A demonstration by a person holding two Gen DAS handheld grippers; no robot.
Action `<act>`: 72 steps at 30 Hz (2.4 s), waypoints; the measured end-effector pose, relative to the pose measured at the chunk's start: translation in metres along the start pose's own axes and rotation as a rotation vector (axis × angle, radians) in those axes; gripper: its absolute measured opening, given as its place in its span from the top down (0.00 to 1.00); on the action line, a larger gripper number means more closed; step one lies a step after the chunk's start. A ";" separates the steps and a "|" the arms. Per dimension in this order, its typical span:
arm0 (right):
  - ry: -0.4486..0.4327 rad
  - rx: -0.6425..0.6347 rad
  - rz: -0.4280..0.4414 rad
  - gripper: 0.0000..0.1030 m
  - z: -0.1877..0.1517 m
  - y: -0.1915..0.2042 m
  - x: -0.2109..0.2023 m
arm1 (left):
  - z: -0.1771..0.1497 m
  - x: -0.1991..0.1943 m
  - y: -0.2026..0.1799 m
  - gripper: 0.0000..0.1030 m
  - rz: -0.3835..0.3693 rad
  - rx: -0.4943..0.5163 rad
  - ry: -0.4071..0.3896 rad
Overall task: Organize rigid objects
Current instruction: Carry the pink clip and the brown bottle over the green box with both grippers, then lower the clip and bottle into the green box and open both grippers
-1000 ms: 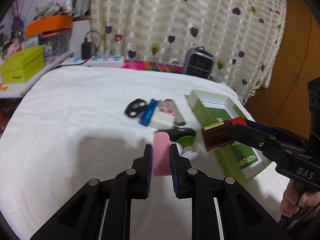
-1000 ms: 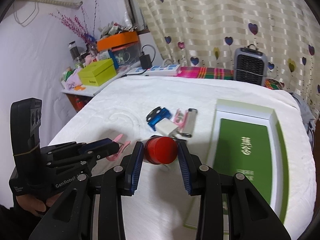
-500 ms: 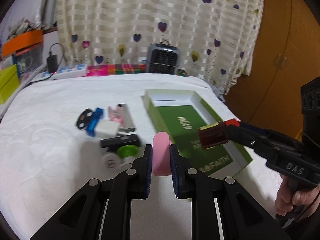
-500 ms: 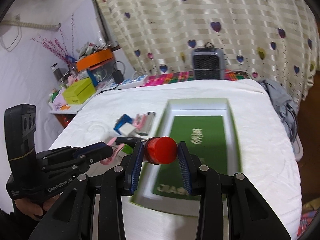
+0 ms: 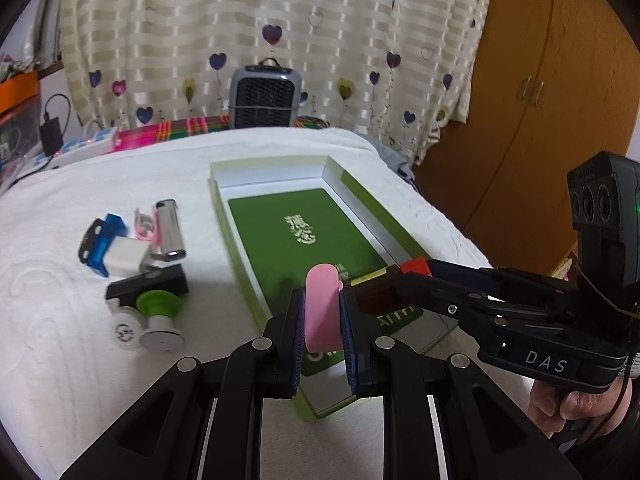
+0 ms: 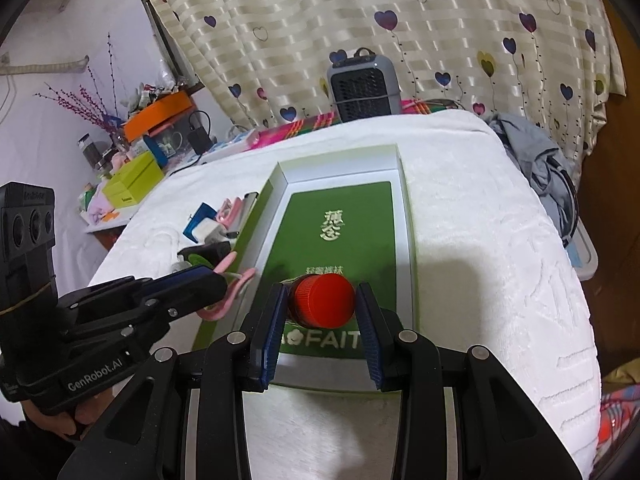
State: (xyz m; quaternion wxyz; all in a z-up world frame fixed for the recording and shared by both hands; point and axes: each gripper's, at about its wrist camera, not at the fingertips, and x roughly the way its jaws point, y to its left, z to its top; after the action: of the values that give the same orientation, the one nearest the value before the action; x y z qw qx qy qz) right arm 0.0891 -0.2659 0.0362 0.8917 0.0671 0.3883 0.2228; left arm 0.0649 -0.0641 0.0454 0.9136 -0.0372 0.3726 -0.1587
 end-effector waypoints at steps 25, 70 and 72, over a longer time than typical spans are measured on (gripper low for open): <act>0.047 -0.053 -0.071 0.52 -0.008 0.001 0.002 | -0.006 0.010 -0.007 0.80 0.001 0.035 0.034; -0.008 -0.225 -0.035 0.52 -0.014 0.083 0.004 | -0.036 -0.044 0.088 0.77 0.162 -0.135 -0.036; -0.010 -0.229 -0.032 0.52 -0.013 0.085 0.006 | -0.035 -0.042 0.094 0.71 0.173 -0.147 -0.031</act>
State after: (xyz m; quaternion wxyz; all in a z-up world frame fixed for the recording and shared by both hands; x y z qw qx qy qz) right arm 0.0542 -0.1883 0.0483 0.8988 -0.0401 0.3570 0.2511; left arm 0.0365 0.0399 0.0307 0.9242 -0.0742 0.3711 -0.0511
